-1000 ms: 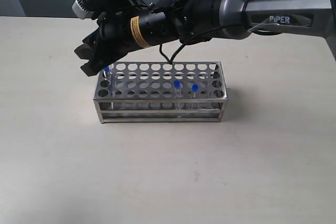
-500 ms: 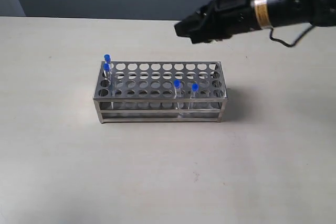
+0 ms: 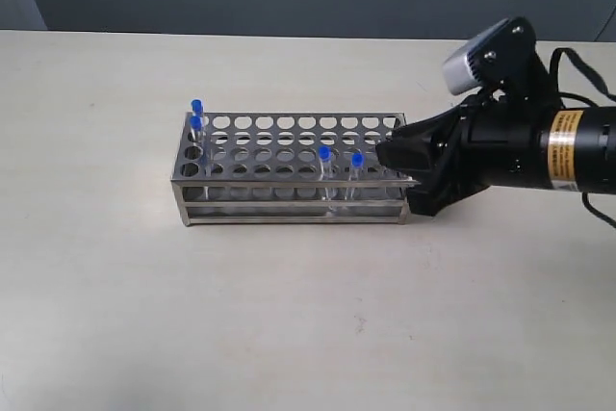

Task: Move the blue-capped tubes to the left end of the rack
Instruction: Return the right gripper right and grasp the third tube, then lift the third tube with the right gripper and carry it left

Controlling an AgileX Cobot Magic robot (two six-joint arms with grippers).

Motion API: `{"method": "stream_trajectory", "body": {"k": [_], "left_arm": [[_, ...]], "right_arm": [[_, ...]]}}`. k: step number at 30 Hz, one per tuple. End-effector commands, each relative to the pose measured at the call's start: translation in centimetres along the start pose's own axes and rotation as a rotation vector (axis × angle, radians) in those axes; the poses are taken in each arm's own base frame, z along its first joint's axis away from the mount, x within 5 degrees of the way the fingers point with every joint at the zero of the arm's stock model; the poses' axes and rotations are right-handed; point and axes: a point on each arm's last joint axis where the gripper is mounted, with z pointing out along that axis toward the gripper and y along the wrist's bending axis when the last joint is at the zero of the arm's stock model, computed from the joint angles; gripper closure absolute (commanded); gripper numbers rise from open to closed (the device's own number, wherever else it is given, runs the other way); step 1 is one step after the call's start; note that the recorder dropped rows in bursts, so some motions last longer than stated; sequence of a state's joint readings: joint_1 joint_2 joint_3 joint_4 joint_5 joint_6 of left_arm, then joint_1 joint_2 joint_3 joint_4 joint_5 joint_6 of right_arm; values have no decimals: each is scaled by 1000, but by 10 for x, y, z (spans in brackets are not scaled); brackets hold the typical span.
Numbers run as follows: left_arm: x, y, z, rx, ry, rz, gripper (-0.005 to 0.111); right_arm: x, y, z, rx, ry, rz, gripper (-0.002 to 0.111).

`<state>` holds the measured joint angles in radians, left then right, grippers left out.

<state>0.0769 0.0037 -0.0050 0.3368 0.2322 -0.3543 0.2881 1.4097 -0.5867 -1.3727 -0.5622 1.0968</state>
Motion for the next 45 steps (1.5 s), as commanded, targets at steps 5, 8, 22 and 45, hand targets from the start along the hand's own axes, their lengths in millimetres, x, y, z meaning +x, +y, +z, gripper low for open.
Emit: {"method": "stream_trajectory", "body": {"k": [5,8,22,45], "left_arm": [[1,0,0,8,0,-4,106],[1,0,0,8,0,-4,106],[1,0,0,8,0,-4,106],[1,0,0,8,0,-4,106]], "right_arm": [[23,-15,32,-4,-17,51,41],[24,-20,41,-3,-92,17,46],[48,-30,72,-30,-217,67,58],[14,-27,44,47,-260,-24,108]]}}
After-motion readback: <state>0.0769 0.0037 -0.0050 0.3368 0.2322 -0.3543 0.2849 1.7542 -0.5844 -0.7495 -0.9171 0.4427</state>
